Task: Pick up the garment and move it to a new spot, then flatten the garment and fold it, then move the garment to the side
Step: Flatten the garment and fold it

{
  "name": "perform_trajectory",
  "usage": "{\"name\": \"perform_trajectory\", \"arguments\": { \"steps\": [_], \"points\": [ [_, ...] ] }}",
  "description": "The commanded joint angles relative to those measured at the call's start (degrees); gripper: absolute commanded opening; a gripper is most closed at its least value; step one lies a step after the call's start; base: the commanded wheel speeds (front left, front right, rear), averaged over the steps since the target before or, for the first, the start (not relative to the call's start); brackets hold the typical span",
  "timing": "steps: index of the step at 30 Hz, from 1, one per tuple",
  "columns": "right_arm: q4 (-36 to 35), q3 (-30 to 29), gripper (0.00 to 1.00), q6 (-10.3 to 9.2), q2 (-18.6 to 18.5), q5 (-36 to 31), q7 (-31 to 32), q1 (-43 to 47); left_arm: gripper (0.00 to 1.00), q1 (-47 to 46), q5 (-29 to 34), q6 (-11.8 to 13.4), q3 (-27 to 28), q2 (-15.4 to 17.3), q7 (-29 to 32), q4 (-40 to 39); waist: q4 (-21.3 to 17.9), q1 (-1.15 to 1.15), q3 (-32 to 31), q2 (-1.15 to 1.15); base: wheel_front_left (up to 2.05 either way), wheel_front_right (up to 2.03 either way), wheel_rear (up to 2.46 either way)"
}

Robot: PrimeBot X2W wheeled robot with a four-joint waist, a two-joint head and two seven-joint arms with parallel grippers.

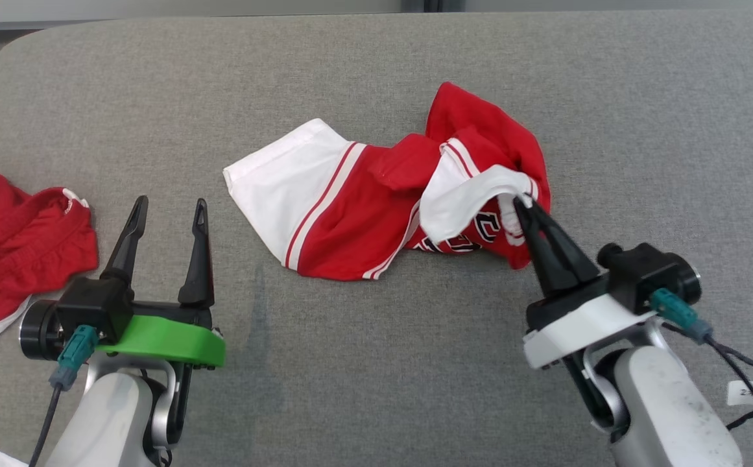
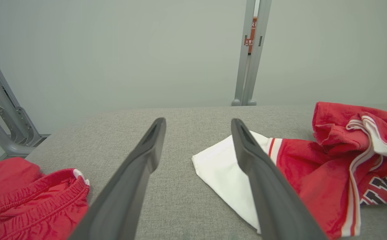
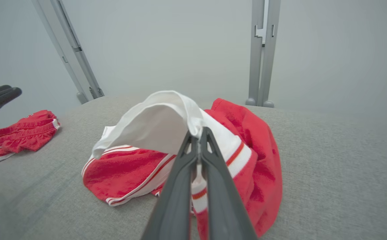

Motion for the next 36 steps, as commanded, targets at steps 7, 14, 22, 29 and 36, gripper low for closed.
{"name": "perform_trajectory", "arguments": {
  "steps": [7, 14, 22, 29, 36],
  "points": [
    [-1.2, -16.3, 0.0, 0.0, 1.2, -0.7, -0.6, 2.6, 1.0, 0.2, 0.4, 0.3, -0.1, 0.7, -0.1, -0.4, -0.7, 0.0, 0.7, 0.0, 0.0, 0.0, 0.0],
    [5.0, -27.9, 0.13, 0.0, 2.0, 1.3, -0.9, 4.3, 1.0, -0.2, 0.3, 0.4, -0.4, 1.1, 0.1, -0.3, -0.7, 0.0, 1.1, 0.0, 0.0, 0.0, 0.0],
    [6.1, -28.7, 1.0, 0.0, 2.1, 0.1, -4.8, 3.4, 1.0, 0.5, 0.0, 1.1, -0.2, 1.4, 0.1, -0.2, -1.3, 0.0, 0.4, 0.0, 0.0, 0.0, 0.0],
    [-2.2, -23.3, 1.0, 0.0, 2.1, -4.2, -5.1, 6.4, 1.0, 2.0, -0.4, 2.2, 0.5, 1.8, 0.1, -0.3, -1.8, 0.0, -1.4, 0.0, 0.0, 0.0, 0.0],
    [-8.3, -17.9, 1.0, 0.0, 2.1, -5.9, -0.8, 11.6, 1.0, 4.4, -0.9, 3.2, 0.7, 2.1, 0.1, -0.4, -2.0, 0.0, -4.4, 0.0, 0.0, 0.0, 0.0]
  ]
}}
